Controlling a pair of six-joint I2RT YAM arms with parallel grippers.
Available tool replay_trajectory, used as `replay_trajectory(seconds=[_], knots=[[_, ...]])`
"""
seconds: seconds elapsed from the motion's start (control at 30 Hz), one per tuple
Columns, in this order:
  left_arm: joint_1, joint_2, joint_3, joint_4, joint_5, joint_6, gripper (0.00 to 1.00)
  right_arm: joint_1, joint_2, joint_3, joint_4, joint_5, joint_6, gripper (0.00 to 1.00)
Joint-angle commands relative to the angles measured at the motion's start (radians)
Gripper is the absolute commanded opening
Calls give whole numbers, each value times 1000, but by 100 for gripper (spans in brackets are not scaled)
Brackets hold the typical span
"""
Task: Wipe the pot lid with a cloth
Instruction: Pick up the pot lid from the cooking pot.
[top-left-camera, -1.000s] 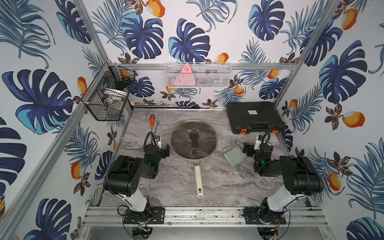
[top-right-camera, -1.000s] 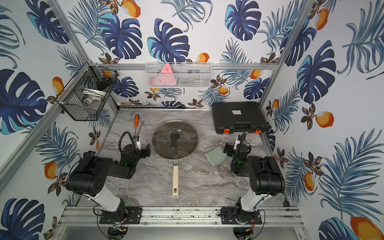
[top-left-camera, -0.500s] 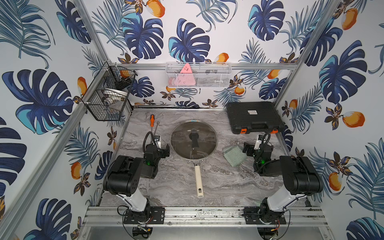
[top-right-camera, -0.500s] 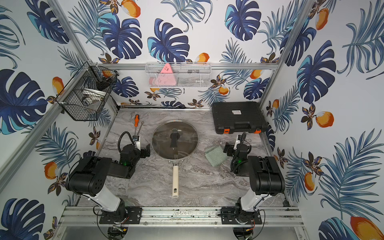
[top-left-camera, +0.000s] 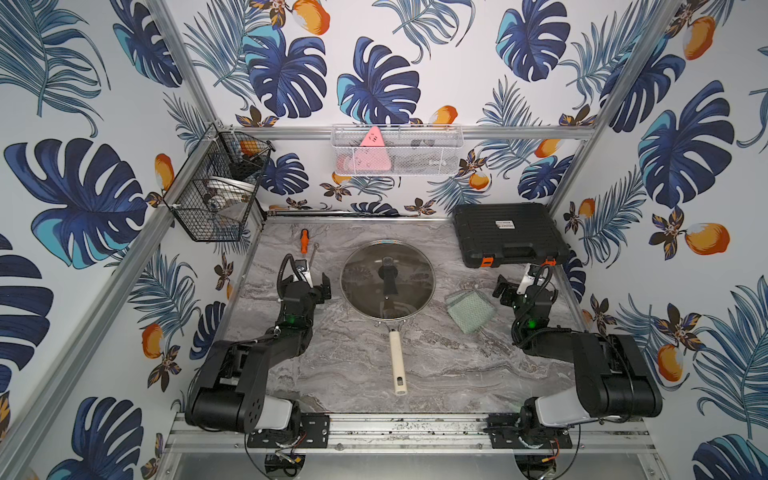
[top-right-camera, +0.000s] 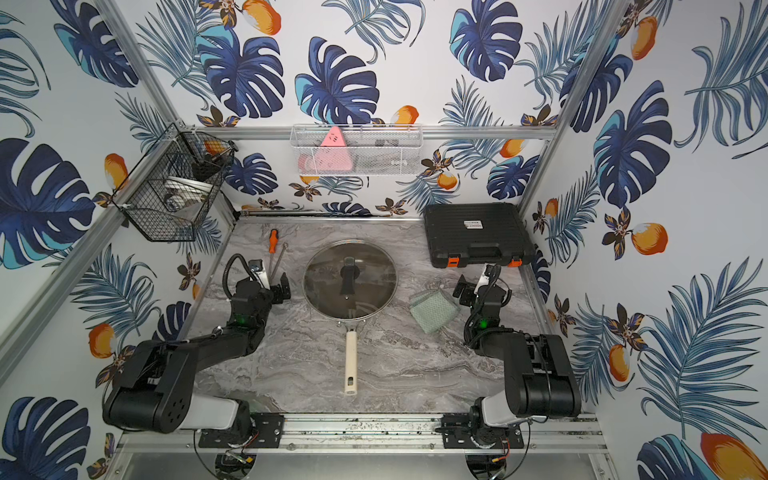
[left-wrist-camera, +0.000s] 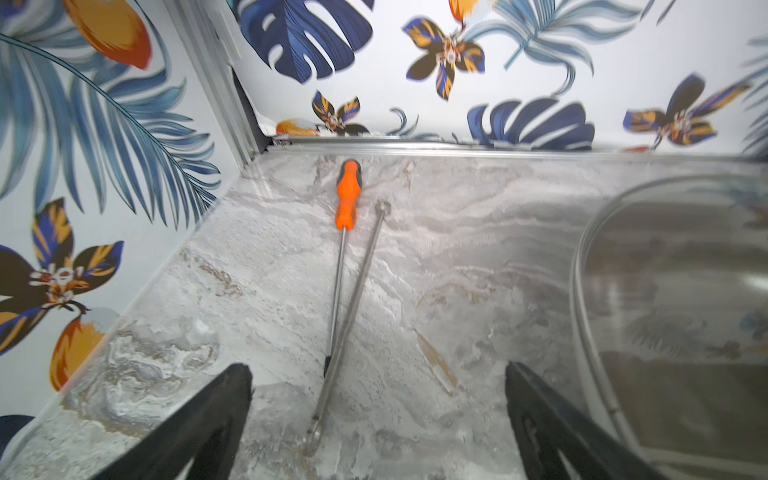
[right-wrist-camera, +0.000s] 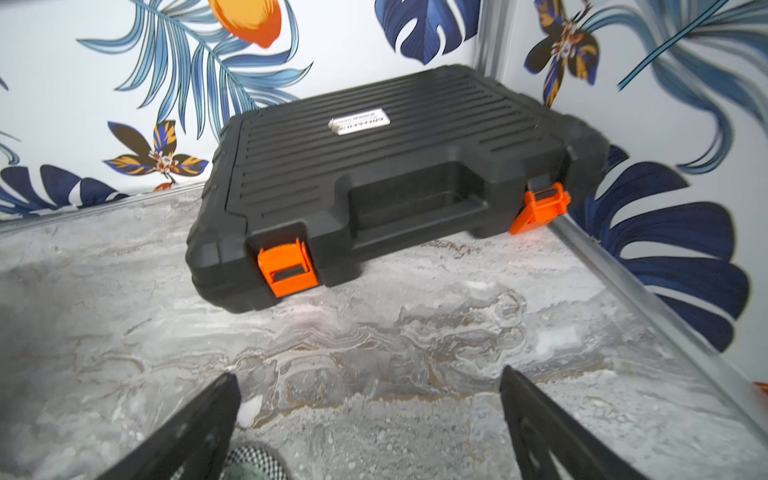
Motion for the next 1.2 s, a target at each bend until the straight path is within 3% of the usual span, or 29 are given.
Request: replay_trajectory(seconds=[0.0,0.13,0.33,0.5,0.63,0.9,1.17], knots=[[-2,-75,51,-100,8,-78,99,18,-63,26,-110,61,16,100],[-16,-121,217,-333,96,-131,99,27,-159,130,-346,35,65,100],[-70,-96,518,-674,260,-238,99,77,-189,432,-890,82,113,100],[-206,-2,859,-1073,136,-218,99,97,-173,582,-1179,82,226,100],[-286,96,1095,-1312,80,-236,99,117,-183,627,-1290,83,249,100],[-406,344,1410,-1585,54,-267,99,126,-233,646,-1412,125,214,100],[-467,503,1663,-1763,13,-289,99,130,-251,644,-1517,-20,236,100]])
